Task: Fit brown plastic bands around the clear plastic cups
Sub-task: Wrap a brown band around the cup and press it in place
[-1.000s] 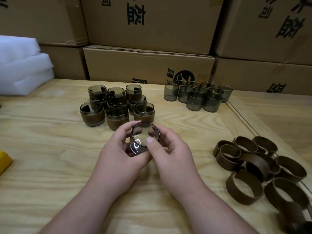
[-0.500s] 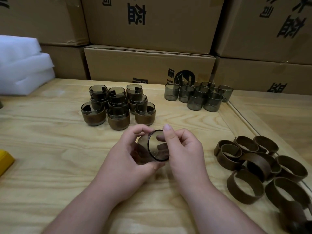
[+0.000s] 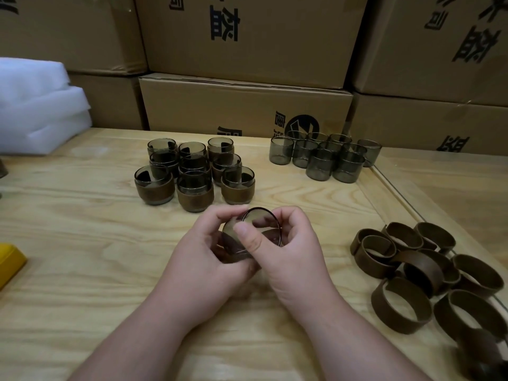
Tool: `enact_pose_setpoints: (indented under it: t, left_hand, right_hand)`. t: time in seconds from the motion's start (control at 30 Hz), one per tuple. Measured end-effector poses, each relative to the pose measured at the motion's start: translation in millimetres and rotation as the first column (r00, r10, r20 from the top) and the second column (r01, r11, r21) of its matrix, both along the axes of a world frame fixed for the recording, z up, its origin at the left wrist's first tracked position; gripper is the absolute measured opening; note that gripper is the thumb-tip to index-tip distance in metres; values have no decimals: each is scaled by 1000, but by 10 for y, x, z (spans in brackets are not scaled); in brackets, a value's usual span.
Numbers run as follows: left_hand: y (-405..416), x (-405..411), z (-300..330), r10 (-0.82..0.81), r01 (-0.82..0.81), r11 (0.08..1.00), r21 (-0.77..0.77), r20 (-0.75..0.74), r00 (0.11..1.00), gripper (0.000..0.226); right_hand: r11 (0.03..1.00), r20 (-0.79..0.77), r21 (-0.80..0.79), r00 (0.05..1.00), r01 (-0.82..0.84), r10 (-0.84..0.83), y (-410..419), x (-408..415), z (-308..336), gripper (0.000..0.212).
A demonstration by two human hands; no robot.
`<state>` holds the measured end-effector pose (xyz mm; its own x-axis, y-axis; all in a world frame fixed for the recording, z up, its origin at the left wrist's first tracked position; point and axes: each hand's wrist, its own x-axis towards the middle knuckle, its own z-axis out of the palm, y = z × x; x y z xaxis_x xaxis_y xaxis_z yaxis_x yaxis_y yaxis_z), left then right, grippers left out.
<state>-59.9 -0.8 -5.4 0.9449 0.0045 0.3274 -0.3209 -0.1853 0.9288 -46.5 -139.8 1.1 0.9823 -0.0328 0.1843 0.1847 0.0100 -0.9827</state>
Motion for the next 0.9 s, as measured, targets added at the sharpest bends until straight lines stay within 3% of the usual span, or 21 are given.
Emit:
enact_pose_setpoints:
  t: [0.1,0.23,0.4,0.57,0.7,0.9]
  left_hand:
    - [10,4,31,-42,42,993,-110,2,999,66]
    - [61,9,60,-82,82,973,-217,9,997,72]
    - [113,26,35,-110,98,949,-300,-24,994,77]
    - [110,20,28,-107,88,926,-367,-33,994,58]
    - [97,0,57,-113,100,937,-334,-18,993,52]
    - [69,-31,76,-109,101,984,-146,-49,993,47]
  right_hand:
    - [998,7,30,999,-49,49,-16,1,2,61]
    - [988,44,86,991,-128,124,-31,-11,34,37]
    - [983,75,108,987,-151,144,-37,-18,61,26]
    - [980,61,159,992,-118,110,-59,19,45,16]
    - [985,23,158,998,-67,64,-38,33,28,21]
    - [994,27,99,999,-43,41,1,17,-39,32]
